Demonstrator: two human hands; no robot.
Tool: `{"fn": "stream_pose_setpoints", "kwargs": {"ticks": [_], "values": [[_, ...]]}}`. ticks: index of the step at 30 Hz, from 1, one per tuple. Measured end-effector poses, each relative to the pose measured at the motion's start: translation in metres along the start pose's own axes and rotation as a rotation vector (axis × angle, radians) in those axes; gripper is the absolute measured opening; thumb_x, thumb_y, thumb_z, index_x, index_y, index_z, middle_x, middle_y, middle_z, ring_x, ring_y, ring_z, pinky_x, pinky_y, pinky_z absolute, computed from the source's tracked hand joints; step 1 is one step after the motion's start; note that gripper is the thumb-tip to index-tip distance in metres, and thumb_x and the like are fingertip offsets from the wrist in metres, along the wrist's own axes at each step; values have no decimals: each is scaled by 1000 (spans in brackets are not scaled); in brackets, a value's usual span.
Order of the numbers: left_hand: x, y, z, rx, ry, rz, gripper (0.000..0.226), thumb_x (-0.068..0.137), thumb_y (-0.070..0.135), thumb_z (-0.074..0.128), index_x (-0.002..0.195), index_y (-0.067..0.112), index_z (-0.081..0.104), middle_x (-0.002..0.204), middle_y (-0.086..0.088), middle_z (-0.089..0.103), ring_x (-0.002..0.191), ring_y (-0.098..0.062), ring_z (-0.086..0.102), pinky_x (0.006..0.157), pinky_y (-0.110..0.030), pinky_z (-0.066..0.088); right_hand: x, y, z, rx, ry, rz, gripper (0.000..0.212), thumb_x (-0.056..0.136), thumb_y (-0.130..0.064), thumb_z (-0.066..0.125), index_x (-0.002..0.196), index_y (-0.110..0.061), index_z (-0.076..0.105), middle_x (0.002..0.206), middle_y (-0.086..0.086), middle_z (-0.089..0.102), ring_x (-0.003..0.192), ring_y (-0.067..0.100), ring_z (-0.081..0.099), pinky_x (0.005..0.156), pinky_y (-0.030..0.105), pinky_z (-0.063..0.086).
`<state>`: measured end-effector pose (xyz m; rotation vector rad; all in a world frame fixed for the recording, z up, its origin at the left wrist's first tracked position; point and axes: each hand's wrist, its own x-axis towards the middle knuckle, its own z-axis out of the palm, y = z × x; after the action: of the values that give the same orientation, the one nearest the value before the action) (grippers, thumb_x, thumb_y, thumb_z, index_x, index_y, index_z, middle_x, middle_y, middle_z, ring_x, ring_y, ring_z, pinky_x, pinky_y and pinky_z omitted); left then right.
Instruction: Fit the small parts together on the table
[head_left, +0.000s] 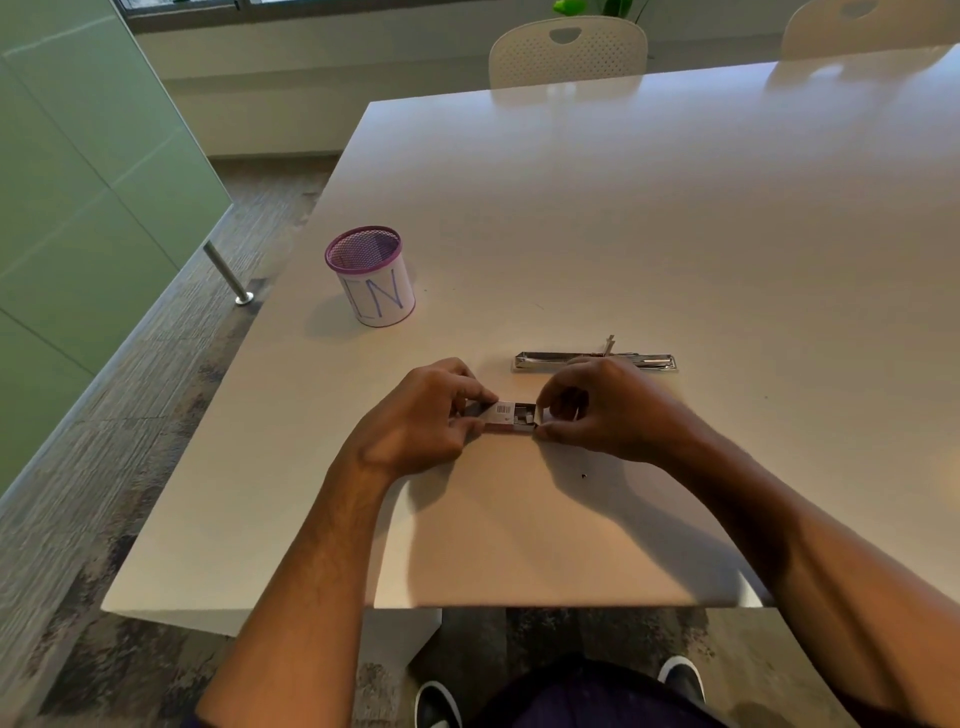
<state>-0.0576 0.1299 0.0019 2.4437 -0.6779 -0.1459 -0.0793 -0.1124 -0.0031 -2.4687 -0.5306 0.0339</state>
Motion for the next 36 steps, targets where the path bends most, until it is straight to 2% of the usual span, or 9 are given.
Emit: {"fn": "stream_pose_setpoints", "kwargs": {"ticks": [3,6,9,12,16,23,27,31,36], "values": [[0,-1,0,-7,-1,-9,37,86,12,79,122,17,74,107,9,62,94,-8,61,79,-14,51,-3,3,-3,10,-31,10,27,83,-33,81,106,-21,73,94,-10,68,82,4,66,71,18,58],[0,0,1,-4,-4,-4,37,86,11,79,122,16,74,106,9,61,94,-9,61,78,-11,49,-4,3,-7,3,-45,19,34,82,-34,81,111,-21,70,101,-8,66,86,6,66,75,24,59],[-1,1,0,0,1,-4,37,86,11,79,122,17,74,106,8,61,95,-12,62,79,-15,50,-2,-3,-8,6,19,-55,29,86,-28,79,114,-25,72,110,-12,63,84,3,66,73,13,53],[0,2,-1,7,-2,-5,36,86,10,79,121,18,75,108,7,62,97,-14,63,83,-22,54,3,-11,-7,-49,-2,-140,17,89,-17,75,105,-22,79,106,-6,70,77,4,66,70,6,49],[0,2,-1,10,-6,-9,37,87,10,78,122,17,75,109,6,63,98,-15,63,84,-26,56,7,-13,-5,-81,49,-138,14,91,-14,73,102,-18,81,99,-2,74,78,10,69,74,27,59],[0,1,0,-1,-12,-15,36,87,13,78,122,18,75,109,8,61,97,-14,63,83,-23,55,12,-18,-4,-223,3,-258,16,95,-18,68,107,-21,78,106,2,72,84,15,71,69,35,63],[1,-2,0,-8,-17,-19,35,87,14,79,122,19,75,109,9,60,96,-14,63,81,-21,53,12,-19,-3,-258,-16,-279,16,95,-14,68,105,-19,80,107,2,72,88,16,71,74,27,60],[2,-3,1,-19,-16,-22,35,87,15,79,121,19,75,109,9,60,96,-14,63,81,-20,53,11,-19,-3,-219,-34,-231,14,94,-13,69,101,-17,80,104,1,68,82,14,68,73,32,61],[3,-5,1,-11,-24,-16,35,87,14,79,121,21,75,107,10,60,94,-11,62,80,-19,53,16,-17,-3,-170,-75,-143,12,93,-18,71,102,-15,77,102,-5,61,83,10,63,77,27,58]]}}
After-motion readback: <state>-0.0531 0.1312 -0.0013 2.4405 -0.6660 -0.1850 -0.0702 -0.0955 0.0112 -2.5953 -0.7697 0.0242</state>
